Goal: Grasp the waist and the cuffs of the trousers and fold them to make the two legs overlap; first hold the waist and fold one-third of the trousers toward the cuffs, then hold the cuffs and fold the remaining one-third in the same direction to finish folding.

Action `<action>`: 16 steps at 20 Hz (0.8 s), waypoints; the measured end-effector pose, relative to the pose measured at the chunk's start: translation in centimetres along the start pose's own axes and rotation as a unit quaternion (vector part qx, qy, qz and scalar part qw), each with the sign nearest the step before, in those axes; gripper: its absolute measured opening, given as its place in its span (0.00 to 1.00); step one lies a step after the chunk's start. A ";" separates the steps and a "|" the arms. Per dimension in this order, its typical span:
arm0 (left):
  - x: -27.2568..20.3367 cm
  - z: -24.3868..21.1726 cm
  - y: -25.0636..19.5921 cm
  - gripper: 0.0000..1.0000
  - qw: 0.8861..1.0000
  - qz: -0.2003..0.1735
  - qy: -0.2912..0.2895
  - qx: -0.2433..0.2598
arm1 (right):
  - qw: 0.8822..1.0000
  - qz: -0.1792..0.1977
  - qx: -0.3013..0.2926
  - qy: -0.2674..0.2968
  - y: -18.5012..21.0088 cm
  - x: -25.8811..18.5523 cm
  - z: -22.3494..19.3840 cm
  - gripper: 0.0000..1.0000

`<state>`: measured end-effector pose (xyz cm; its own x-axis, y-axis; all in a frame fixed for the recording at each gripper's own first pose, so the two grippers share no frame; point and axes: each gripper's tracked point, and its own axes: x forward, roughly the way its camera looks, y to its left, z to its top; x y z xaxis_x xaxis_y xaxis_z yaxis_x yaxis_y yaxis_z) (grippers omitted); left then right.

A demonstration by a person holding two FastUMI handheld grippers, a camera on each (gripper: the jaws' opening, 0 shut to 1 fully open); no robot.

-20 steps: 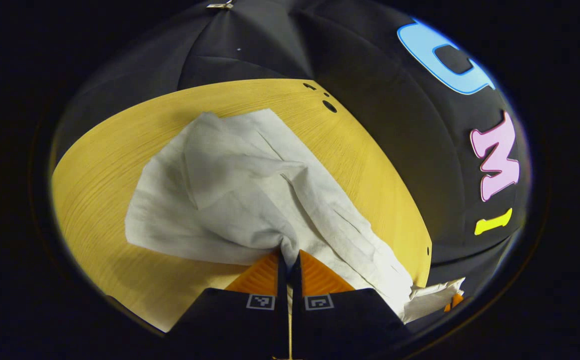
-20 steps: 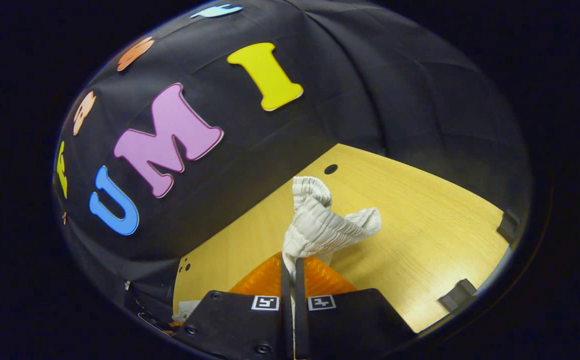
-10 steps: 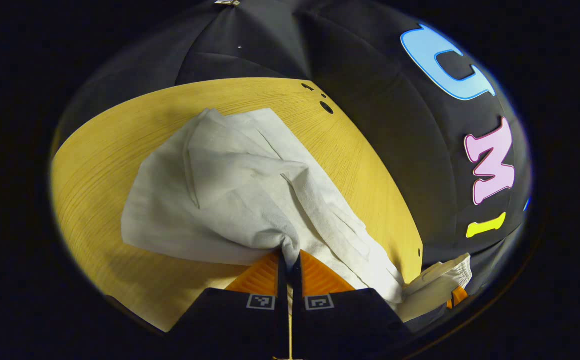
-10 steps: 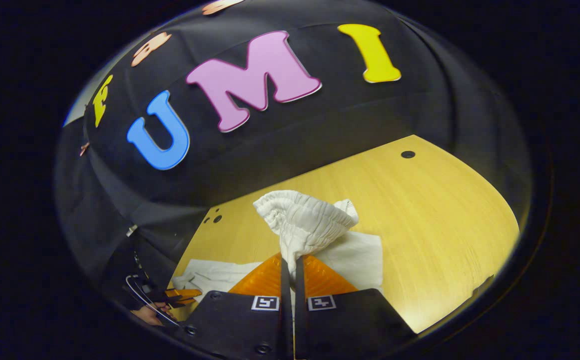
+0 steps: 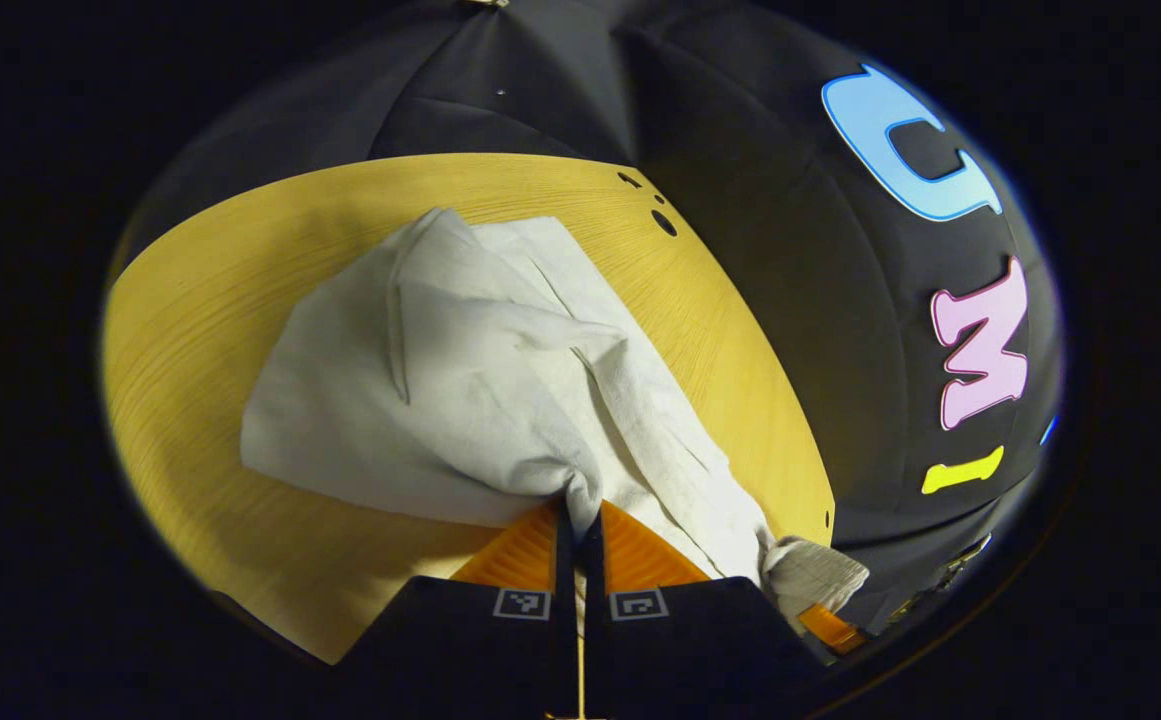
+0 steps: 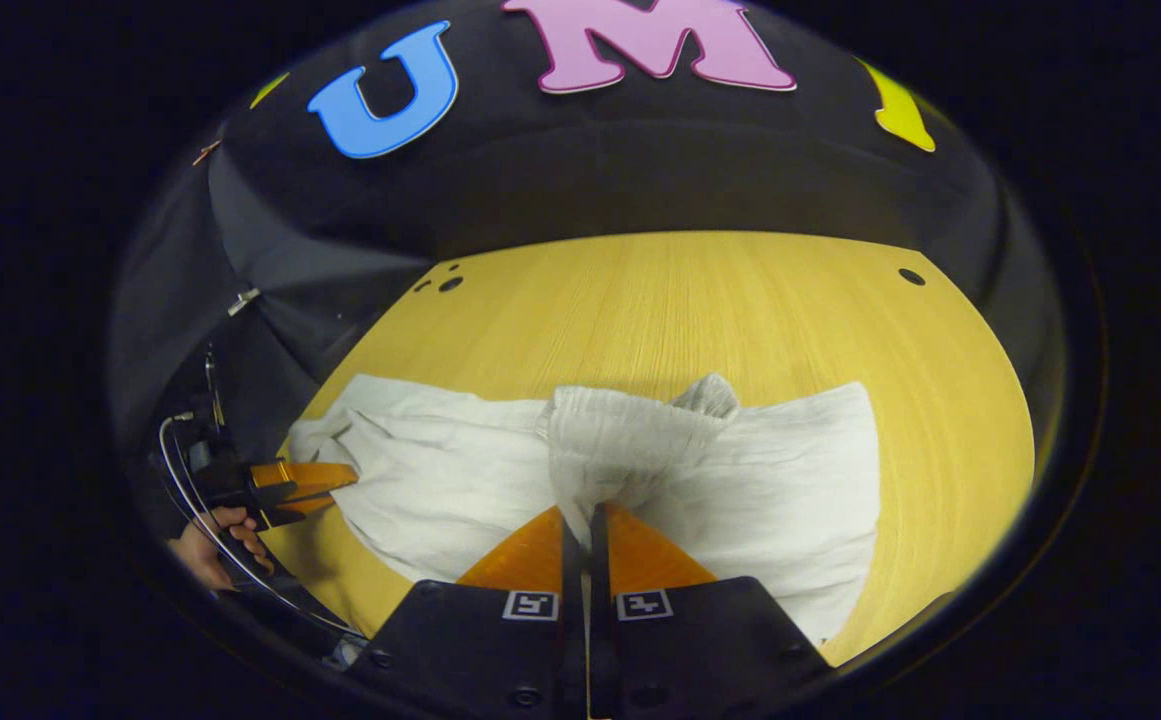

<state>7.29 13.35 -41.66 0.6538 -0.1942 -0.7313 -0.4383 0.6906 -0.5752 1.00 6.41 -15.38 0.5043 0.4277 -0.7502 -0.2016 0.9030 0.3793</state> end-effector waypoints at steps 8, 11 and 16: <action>-0.4 0.3 0.2 0.08 0.999 -0.020 0.003 -0.040 | 0.995 0.092 0.035 0.016 4.8 -1.7 -0.8 0.45; -0.5 0.4 0.3 0.08 0.999 -0.022 0.001 -0.047 | 0.992 0.101 0.069 0.009 4.7 -3.0 -0.4 0.49; -0.6 0.5 0.1 0.08 0.998 -0.025 0.005 -0.059 | 0.994 0.042 0.097 -0.012 -1.5 -6.4 -0.3 0.49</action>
<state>7.18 13.86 -41.06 0.6705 -0.2337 -0.7042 -0.4757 0.5929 -0.6497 -2.16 2.31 -11.31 0.5126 0.4989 -0.6989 -0.0801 0.8381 0.5395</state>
